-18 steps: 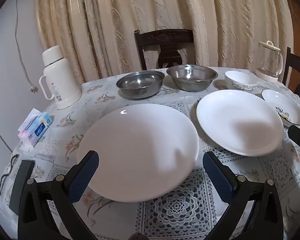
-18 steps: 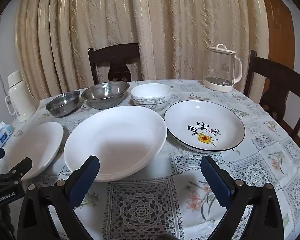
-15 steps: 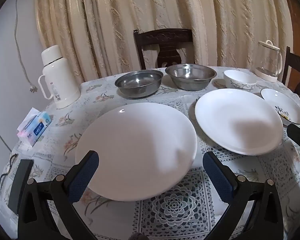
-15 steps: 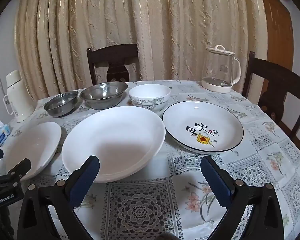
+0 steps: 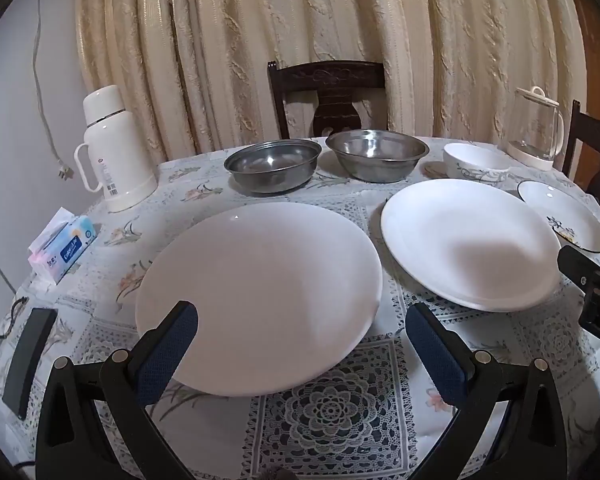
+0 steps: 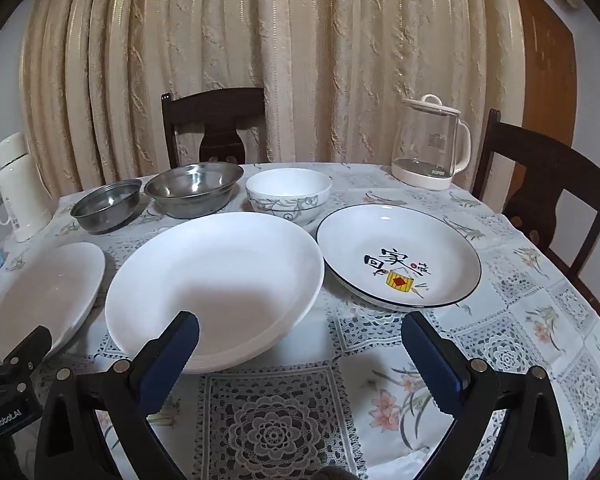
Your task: Organize plates and bowls
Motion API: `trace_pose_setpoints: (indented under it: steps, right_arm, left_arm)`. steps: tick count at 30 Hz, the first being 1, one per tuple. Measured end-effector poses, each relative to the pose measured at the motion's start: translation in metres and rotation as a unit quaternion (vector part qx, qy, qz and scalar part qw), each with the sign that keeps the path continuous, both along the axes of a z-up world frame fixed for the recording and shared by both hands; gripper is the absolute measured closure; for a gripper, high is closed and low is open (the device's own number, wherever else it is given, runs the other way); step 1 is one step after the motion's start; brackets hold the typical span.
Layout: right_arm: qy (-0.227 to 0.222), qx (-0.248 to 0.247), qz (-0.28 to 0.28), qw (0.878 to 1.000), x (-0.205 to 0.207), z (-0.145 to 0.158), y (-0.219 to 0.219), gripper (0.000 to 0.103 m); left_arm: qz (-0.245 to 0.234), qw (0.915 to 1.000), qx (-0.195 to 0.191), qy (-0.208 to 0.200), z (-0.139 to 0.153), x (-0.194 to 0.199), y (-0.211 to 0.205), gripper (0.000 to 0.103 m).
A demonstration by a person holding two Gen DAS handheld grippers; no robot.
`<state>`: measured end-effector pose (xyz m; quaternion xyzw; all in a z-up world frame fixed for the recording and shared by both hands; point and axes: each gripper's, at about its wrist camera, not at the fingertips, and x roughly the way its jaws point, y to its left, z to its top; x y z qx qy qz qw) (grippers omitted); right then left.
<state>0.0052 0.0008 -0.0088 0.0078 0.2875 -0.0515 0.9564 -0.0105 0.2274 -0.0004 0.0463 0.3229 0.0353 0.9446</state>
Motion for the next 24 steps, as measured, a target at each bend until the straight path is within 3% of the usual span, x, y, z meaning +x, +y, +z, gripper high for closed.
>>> trace_pose_setpoints:
  steps: [24]
  right_arm:
    - [0.007, 0.022, -0.011, 1.000, 0.0007, -0.0017, -0.0066, 0.000]
  left_arm:
    - [0.024, 0.9996, 0.013, -0.008, 0.0007, 0.0006, -0.0048, 0.000]
